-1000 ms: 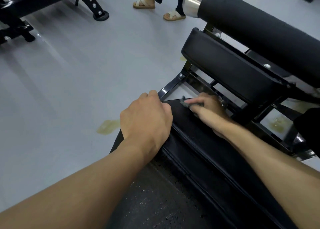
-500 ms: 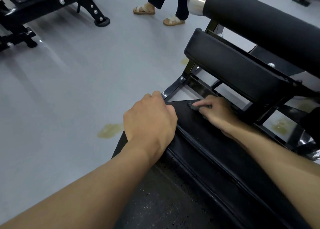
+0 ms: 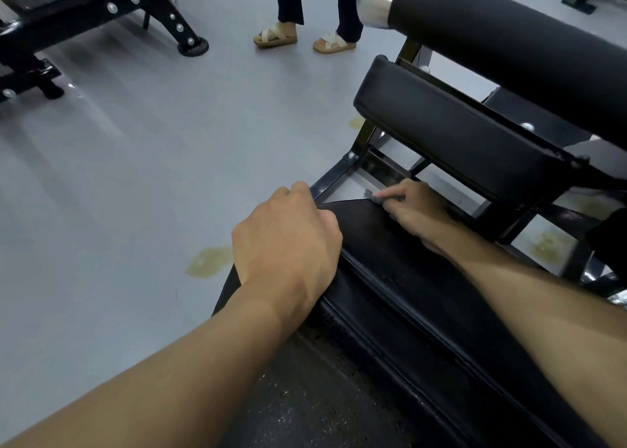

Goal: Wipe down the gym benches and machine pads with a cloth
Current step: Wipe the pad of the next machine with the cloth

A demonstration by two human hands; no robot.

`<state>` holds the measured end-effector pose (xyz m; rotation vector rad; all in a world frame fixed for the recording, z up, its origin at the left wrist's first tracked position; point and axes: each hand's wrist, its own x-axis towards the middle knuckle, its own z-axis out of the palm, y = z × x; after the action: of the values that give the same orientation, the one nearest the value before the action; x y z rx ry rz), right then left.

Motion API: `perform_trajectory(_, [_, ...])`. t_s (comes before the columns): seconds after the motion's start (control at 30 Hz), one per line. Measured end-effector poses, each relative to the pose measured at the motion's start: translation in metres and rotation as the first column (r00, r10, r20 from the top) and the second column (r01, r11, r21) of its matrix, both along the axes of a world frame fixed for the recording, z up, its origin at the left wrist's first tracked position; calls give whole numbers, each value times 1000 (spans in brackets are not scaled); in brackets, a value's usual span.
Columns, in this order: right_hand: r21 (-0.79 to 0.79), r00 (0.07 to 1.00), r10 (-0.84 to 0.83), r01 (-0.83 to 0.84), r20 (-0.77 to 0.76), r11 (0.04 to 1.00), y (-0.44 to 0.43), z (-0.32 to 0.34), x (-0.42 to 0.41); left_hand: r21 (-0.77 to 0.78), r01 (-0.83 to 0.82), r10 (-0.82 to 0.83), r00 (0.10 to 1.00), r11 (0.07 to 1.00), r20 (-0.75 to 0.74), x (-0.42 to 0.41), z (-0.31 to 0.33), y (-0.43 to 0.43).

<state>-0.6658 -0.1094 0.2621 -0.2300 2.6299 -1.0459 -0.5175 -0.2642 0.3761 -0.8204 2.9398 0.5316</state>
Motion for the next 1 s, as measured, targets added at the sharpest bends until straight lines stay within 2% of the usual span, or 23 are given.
perform_trajectory(0.13, [-86,999,42,-39,28,996,29,7,22,5,3,-3,1000,1000,-1,0,1,0])
perform_trajectory(0.33, [21,999,-45,45,3,999,4,-12,-16,25,-1,1,1000,1000,5,0,2,0])
perform_trajectory(0.47, [-22,999,-20,21,36,1000,32,-4,9,29,9,-10,1000,1000,8,0,3,0])
perform_trajectory(0.57, [37,997,-74,73,13,997,20,-13,-11,32,10,-10,1000,999,0,1,1,-1])
perform_trajectory(0.67, [40,986,-148,145,76,989,8,-21,-26,41,6,-6,1000,999,-4,2,2,-1])
perform_trajectory(0.83, [53,993,-94,90,71,995,30,-12,-9,57,8,-8,1000,998,3,0,2,-3])
perform_trajectory(1.0, [68,977,-183,176,107,982,13,-23,-33,58,1,-1,1000,998,7,1,4,-1])
